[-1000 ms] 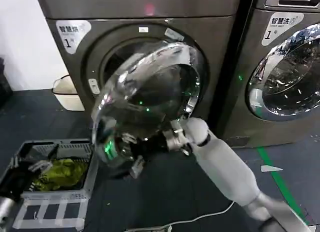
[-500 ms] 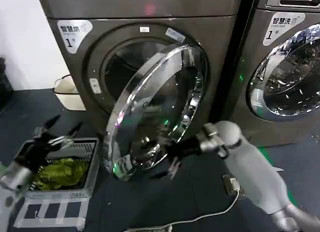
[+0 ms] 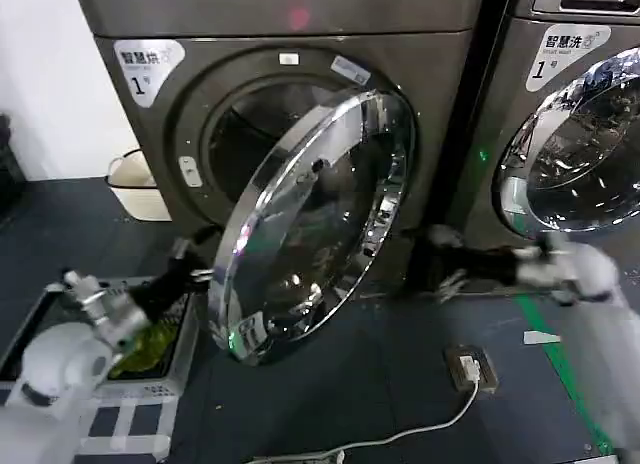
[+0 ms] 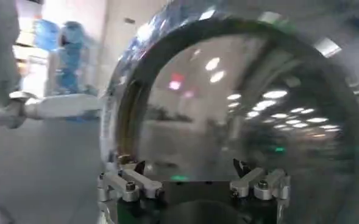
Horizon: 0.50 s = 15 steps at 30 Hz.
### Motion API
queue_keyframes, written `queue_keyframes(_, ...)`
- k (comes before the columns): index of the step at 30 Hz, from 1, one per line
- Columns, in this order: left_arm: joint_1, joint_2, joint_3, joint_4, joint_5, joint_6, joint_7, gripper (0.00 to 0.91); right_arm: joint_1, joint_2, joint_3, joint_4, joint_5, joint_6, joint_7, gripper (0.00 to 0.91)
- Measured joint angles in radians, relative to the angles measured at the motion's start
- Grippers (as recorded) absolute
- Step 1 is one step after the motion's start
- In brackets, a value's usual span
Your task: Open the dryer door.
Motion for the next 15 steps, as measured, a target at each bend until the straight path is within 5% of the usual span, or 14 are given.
queue_keyframes(7,-0.083,0.047,0.153,-0.007,-0.040,-0.018,0.008,0.907,-0.143,0.027,0.340,0.055,0.044,0.007,0.268,0.907)
queue_keyframes(15,-0.145,0.041,0.338,-0.019,-0.054,-0.100,0.040,0.907,-0.373,0.116,0.682,0.168,-0.032,-0.070,0.641,0.907)
